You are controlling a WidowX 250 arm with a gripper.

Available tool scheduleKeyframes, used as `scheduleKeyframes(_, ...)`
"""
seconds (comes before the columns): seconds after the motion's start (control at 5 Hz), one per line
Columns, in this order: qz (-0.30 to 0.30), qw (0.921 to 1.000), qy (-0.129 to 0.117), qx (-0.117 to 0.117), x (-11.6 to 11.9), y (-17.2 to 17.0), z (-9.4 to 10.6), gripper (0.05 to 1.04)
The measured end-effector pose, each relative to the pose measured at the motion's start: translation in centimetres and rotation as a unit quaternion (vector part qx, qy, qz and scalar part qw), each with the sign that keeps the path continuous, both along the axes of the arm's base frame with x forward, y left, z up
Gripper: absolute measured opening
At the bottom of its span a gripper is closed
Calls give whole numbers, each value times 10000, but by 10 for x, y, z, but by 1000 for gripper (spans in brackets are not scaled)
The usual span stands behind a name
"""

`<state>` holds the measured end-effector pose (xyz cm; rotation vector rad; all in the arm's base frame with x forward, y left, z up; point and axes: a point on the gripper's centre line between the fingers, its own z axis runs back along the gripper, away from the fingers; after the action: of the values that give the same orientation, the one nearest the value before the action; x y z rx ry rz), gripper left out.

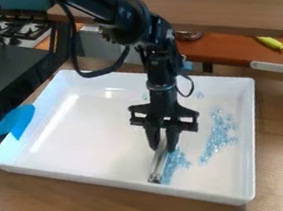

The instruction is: Sweep into pile

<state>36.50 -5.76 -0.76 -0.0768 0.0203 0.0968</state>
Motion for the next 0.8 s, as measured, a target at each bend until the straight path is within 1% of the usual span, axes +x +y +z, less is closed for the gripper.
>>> scheduleKeyframes(0.2,154,9994,44,-310,6,-18,2,321)
scheduleKeyframes(0.4,-51,9980,182,-605,4,-48,5,321)
scheduleKeyframes(0.6,-847,9931,575,-580,5,-50,14,321)
scheduleKeyframes(0.8,-808,9950,325,-495,30,-37,24,321)
